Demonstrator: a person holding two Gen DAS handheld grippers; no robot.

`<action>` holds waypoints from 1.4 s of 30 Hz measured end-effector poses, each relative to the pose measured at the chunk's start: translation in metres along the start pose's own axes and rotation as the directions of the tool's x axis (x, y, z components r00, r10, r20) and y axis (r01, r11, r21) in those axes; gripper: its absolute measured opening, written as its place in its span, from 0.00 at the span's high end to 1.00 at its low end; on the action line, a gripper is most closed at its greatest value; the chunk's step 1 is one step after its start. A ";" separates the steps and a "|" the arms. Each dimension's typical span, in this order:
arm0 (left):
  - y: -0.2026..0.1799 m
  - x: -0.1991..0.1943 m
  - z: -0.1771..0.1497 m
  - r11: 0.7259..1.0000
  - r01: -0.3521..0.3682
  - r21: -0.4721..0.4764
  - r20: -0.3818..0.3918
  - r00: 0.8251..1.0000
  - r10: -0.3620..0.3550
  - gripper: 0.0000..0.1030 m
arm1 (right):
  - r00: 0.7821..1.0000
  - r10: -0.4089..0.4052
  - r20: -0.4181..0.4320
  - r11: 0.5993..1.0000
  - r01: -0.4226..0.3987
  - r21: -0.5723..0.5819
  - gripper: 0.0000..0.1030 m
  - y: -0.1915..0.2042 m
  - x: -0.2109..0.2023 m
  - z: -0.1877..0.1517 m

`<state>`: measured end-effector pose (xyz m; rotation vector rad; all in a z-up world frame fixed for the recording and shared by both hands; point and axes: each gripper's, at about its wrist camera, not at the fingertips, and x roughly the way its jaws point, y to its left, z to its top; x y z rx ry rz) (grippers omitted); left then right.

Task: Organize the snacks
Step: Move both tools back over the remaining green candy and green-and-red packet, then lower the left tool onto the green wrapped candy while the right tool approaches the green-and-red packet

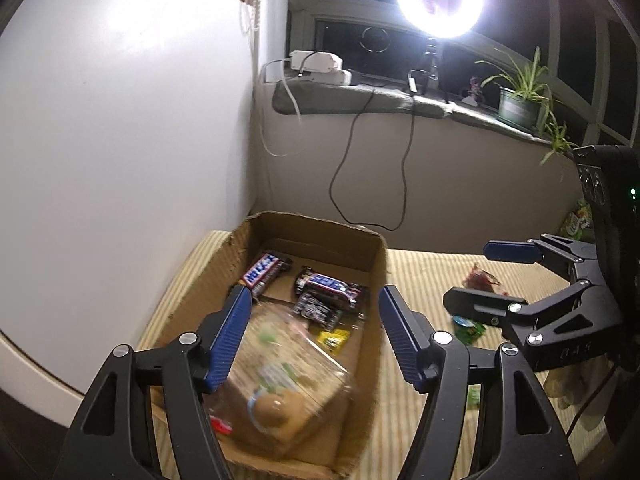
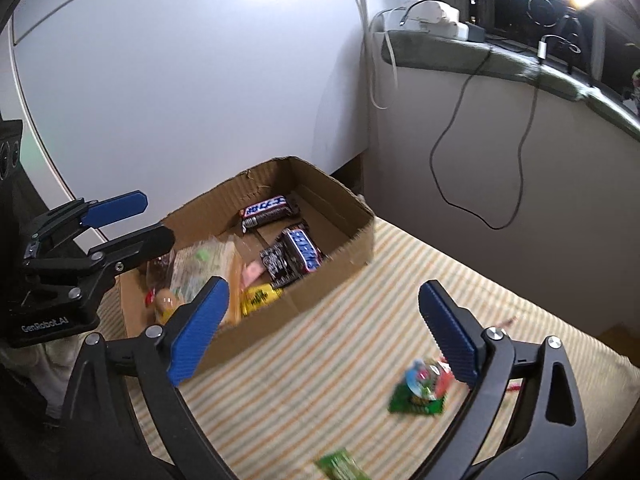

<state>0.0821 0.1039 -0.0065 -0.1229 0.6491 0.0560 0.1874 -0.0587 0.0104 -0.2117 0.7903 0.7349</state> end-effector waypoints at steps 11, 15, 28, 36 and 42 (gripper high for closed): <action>-0.038 -0.010 -0.028 0.996 0.094 0.003 -0.036 0.995 -0.094 0.36 | 1.000 0.002 -0.004 0.998 -0.002 0.056 0.05 -0.040 -0.042 -0.046; -0.053 -0.007 -0.039 0.992 0.129 -0.004 -0.061 0.990 -0.129 0.36 | 1.000 -0.016 -0.023 0.998 0.018 0.063 0.05 -0.053 -0.046 -0.067; -0.107 0.018 -0.082 0.963 0.270 0.004 -0.209 0.942 -0.263 0.49 | 0.996 0.025 -0.083 0.997 -0.018 0.081 0.14 -0.077 -0.028 -0.096; -0.126 0.035 -0.091 0.951 0.309 0.009 -0.262 0.919 -0.296 0.49 | 0.991 0.024 -0.130 0.998 -0.016 0.065 0.25 -0.076 0.006 -0.095; -0.131 0.041 -0.090 0.948 0.318 0.015 -0.276 0.913 -0.301 0.49 | 0.988 -0.007 -0.155 0.998 0.016 0.059 0.29 -0.079 0.024 -0.094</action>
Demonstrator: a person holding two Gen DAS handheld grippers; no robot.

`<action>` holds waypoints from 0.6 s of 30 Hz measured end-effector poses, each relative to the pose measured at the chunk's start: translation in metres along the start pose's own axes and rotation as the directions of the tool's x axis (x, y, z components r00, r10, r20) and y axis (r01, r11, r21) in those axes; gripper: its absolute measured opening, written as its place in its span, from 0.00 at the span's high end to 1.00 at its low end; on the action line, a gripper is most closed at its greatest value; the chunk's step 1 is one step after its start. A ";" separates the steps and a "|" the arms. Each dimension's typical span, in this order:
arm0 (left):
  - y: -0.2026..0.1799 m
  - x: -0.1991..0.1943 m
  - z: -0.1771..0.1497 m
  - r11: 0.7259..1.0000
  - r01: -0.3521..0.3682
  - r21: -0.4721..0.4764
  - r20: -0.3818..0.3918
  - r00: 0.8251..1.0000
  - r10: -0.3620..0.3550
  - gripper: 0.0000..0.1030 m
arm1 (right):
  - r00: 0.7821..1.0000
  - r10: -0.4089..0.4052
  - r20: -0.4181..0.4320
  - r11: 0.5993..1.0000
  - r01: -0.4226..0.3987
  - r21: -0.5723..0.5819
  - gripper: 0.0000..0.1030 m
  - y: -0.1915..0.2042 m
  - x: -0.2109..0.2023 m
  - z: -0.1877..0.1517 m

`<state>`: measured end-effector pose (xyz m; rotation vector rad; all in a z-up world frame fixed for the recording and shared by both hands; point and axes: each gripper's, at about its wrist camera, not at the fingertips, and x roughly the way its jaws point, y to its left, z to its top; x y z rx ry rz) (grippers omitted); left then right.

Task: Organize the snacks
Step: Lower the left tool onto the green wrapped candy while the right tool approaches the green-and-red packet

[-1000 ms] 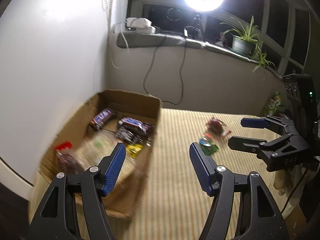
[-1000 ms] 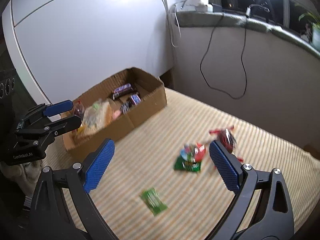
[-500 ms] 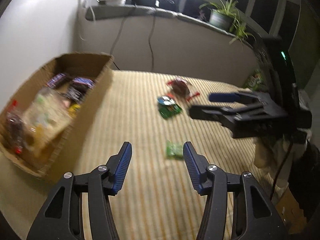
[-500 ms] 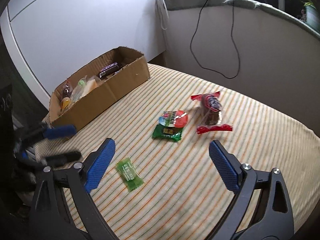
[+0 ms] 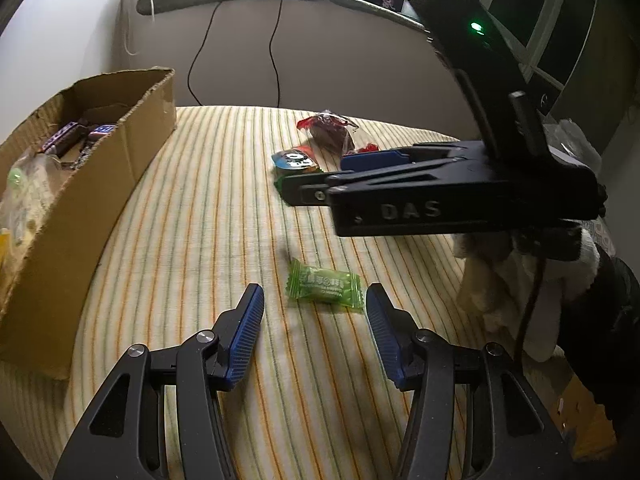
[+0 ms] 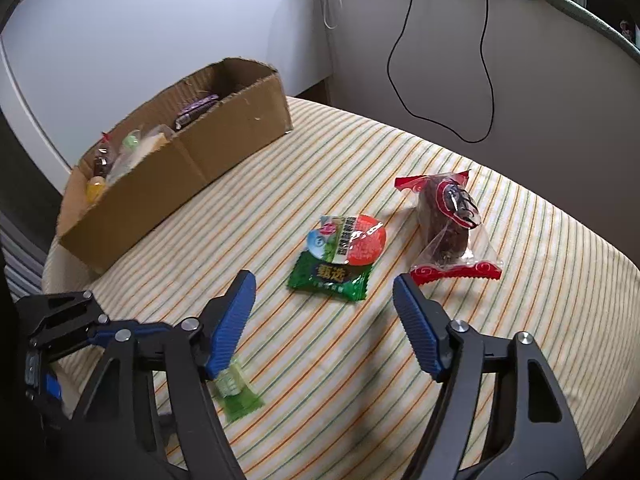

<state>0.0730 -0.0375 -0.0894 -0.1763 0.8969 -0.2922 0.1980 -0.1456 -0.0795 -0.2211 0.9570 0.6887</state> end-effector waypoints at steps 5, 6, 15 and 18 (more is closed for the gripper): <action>-0.005 0.005 0.001 0.999 -0.013 0.032 -0.003 1.000 0.013 0.49 | 1.000 -0.009 -0.013 1.000 0.009 -0.012 0.30 0.003 0.010 0.004; -0.007 0.007 0.001 0.999 -0.018 0.040 -0.004 1.000 0.018 0.49 | 1.000 -0.011 -0.016 1.000 0.011 -0.016 0.30 0.004 0.012 0.005; -0.020 0.017 0.002 0.988 -0.088 0.128 -0.006 0.996 0.090 0.58 | 0.997 -0.070 -0.029 0.996 0.068 -0.065 0.42 0.012 0.020 0.005; -0.024 0.017 -0.001 0.985 -0.092 0.146 -0.001 0.996 0.093 0.64 | 0.996 -0.089 -0.029 0.993 0.086 -0.082 0.49 0.012 0.019 0.004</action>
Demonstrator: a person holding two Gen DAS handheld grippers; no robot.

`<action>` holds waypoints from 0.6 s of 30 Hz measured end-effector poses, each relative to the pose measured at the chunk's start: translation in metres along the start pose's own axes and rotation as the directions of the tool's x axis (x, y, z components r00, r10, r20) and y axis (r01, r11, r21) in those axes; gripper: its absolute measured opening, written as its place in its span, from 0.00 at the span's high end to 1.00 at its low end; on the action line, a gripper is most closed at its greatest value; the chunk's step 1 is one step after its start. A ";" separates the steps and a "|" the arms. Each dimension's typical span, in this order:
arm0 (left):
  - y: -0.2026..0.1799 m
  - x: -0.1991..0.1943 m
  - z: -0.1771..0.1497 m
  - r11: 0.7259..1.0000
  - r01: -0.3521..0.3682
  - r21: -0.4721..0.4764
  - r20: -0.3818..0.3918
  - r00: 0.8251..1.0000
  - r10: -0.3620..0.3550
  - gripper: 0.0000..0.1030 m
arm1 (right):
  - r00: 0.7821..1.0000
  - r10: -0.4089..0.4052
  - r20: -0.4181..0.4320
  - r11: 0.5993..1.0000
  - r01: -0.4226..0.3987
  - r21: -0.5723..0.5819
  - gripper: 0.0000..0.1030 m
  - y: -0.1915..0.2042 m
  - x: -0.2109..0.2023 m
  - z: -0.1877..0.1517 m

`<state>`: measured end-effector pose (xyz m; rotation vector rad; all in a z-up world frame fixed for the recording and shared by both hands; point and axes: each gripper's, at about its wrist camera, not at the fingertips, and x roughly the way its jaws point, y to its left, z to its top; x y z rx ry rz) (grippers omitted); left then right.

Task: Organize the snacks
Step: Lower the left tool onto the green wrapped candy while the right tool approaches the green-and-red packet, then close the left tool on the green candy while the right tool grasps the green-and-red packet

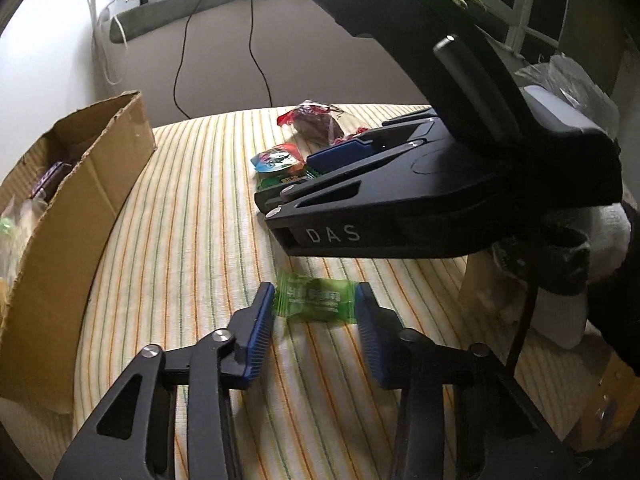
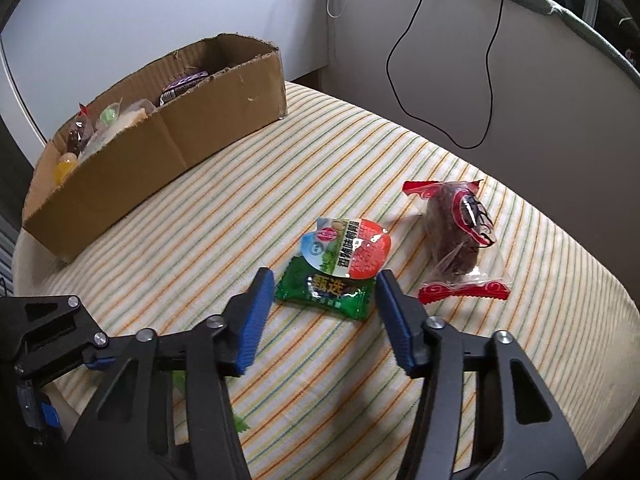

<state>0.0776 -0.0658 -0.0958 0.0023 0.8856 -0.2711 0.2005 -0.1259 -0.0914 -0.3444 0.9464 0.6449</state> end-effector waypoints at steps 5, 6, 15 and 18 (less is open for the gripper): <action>0.001 -0.004 -0.004 1.000 -0.002 -0.004 0.006 1.000 0.002 0.76 | 1.000 -0.010 0.000 1.000 0.010 -0.011 0.57 0.000 -0.003 -0.003; 0.001 -0.004 -0.004 1.000 0.000 -0.005 0.006 1.000 0.000 0.77 | 1.000 -0.011 -0.001 1.000 0.011 -0.015 0.58 0.000 -0.004 -0.003; 0.017 -0.009 -0.009 0.998 0.050 -0.047 0.007 0.999 -0.049 0.82 | 1.000 0.013 -0.011 1.000 -0.013 -0.026 0.63 0.002 -0.014 -0.015; 0.022 -0.012 -0.010 0.995 0.064 -0.072 0.010 0.998 -0.064 0.84 | 1.000 0.018 -0.012 0.999 -0.019 -0.028 0.64 0.000 -0.018 -0.020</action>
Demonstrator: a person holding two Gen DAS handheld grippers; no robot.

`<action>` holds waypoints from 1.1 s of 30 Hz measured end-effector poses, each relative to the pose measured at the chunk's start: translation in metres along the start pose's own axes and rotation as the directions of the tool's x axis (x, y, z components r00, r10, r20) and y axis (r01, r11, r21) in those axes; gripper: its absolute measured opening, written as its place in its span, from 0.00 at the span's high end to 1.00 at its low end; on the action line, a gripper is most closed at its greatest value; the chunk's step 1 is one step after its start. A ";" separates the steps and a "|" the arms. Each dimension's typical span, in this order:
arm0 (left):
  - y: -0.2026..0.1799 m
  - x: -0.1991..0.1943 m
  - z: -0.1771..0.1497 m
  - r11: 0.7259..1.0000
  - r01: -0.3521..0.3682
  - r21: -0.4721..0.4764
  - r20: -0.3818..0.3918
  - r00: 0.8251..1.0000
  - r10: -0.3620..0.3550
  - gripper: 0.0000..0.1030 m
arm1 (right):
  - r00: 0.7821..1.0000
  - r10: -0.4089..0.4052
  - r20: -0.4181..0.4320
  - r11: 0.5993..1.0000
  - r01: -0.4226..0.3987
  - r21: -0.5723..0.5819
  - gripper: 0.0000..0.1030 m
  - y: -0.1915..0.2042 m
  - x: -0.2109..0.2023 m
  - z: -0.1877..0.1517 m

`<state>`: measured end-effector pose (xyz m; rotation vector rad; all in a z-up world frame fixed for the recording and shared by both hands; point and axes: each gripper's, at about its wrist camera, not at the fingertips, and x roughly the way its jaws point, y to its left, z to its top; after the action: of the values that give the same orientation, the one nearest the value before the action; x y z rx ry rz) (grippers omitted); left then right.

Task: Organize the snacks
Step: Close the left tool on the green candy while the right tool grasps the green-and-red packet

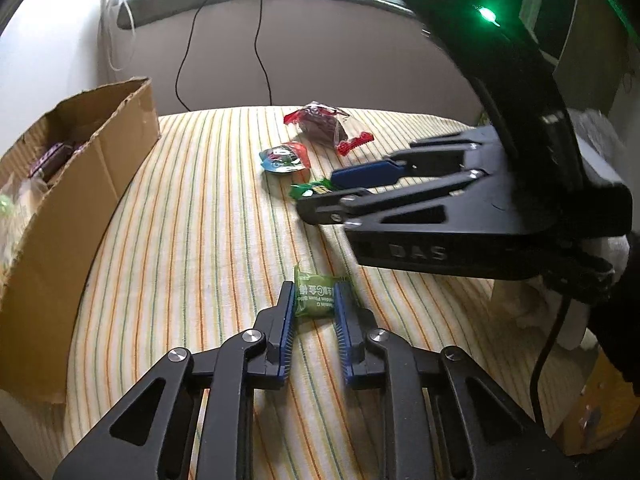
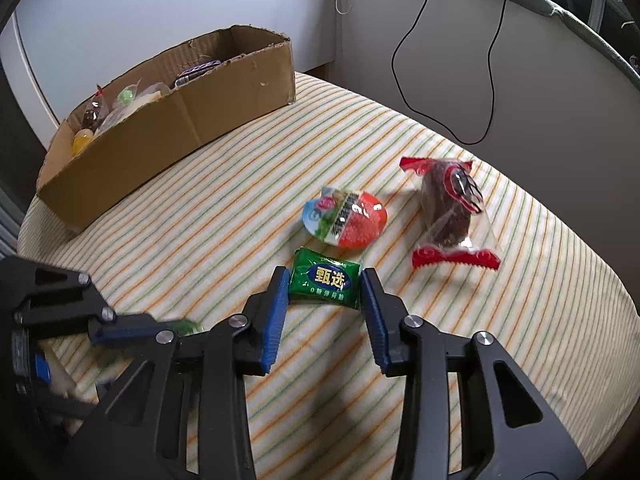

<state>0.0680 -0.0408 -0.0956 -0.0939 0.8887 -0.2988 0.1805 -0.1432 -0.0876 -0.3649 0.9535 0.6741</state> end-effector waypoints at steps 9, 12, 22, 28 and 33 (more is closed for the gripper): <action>0.001 -0.007 -0.003 1.000 0.007 -0.022 0.010 1.000 -0.007 0.87 | 1.000 0.009 0.018 0.999 -0.010 0.038 0.64 -0.005 -0.010 -0.007; 0.000 -0.007 -0.004 1.000 0.006 -0.017 0.012 1.000 -0.006 0.87 | 1.000 0.011 0.024 0.999 -0.012 0.048 0.64 -0.007 -0.012 -0.007; -0.003 0.002 0.000 1.000 0.002 -0.010 0.020 1.000 -0.002 0.90 | 0.999 0.015 0.043 0.998 -0.018 0.059 0.64 -0.008 -0.021 -0.006; -0.019 0.008 0.001 0.999 0.019 0.043 0.014 1.000 -0.020 0.93 | 0.999 0.010 0.046 0.998 -0.013 0.058 0.64 -0.006 -0.022 -0.005; -0.024 0.019 0.004 0.998 0.027 0.051 -0.003 1.000 -0.027 0.96 | 0.999 0.011 0.048 0.998 -0.014 0.066 0.64 -0.008 -0.022 -0.007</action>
<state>0.0770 -0.0694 -0.1019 -0.0581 0.8824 -0.3466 0.1731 -0.1605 -0.0730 -0.2834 0.9312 0.6579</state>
